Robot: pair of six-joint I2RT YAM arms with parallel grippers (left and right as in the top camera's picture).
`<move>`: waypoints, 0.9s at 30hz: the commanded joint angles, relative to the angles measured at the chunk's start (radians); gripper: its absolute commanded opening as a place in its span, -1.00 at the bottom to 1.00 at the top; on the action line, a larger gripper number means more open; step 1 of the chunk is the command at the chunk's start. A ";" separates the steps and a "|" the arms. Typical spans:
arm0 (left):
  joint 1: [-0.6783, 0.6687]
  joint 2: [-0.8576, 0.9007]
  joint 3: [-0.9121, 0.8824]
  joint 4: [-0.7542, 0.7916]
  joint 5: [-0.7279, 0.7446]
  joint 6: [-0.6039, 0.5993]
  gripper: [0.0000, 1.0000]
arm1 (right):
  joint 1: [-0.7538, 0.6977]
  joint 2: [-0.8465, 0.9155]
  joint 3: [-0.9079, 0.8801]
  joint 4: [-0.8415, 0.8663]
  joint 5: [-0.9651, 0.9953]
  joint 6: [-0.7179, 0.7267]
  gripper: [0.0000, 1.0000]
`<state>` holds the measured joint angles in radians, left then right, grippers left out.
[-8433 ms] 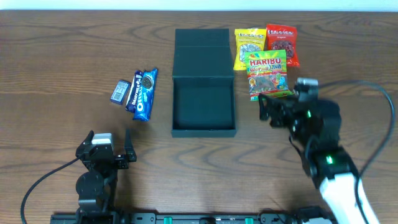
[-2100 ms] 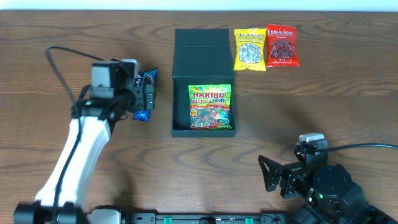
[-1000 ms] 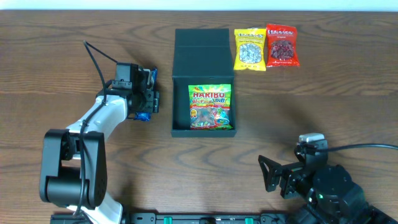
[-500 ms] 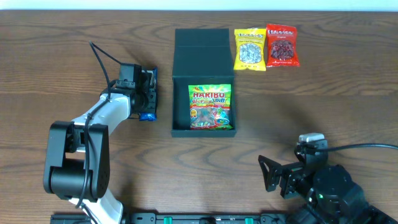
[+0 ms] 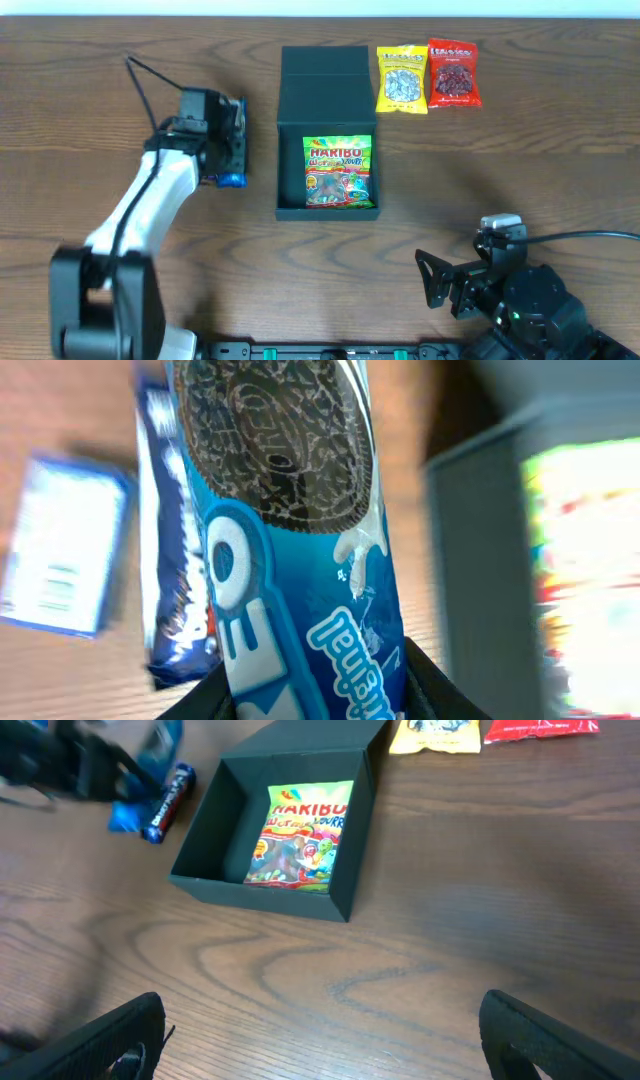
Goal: Pack container
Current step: 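Lift the Oreo pack and lower it into the box's left side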
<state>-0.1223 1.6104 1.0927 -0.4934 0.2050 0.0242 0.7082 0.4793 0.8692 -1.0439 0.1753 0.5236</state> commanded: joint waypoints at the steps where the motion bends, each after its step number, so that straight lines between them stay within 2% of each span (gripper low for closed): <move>1: -0.046 -0.113 0.039 -0.012 0.002 -0.011 -0.56 | 0.006 -0.003 0.008 -0.001 0.007 0.014 0.98; 4: -0.109 -0.166 0.039 -0.012 0.002 -0.085 -0.56 | 0.006 -0.003 0.008 -0.001 0.007 0.014 0.99; 8: -0.211 -0.170 0.039 -0.013 0.002 -0.272 -0.58 | 0.006 -0.003 0.008 -0.001 0.007 0.014 0.98; 10: -0.267 -0.156 0.039 -0.015 0.001 -0.323 -0.59 | 0.006 -0.003 0.008 -0.002 0.007 0.014 0.99; 17: -0.417 -0.053 0.039 -0.038 -0.153 -0.394 -0.58 | 0.006 -0.003 0.008 -0.001 0.007 0.014 0.99; 22: -0.426 0.003 0.039 -0.037 -0.153 -0.467 -0.58 | 0.006 -0.003 0.008 -0.001 0.007 0.014 0.99; 25: -0.426 0.013 0.039 -0.036 -0.155 -0.474 -0.58 | 0.006 -0.003 0.008 -0.001 0.007 0.014 0.98; 27: -0.426 0.013 0.039 -0.036 -0.164 -0.474 -0.52 | 0.006 -0.003 0.008 -0.001 0.007 0.014 0.98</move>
<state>-0.5499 1.6238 1.1152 -0.5304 0.0750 -0.4198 0.7082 0.4793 0.8692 -1.0439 0.1753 0.5236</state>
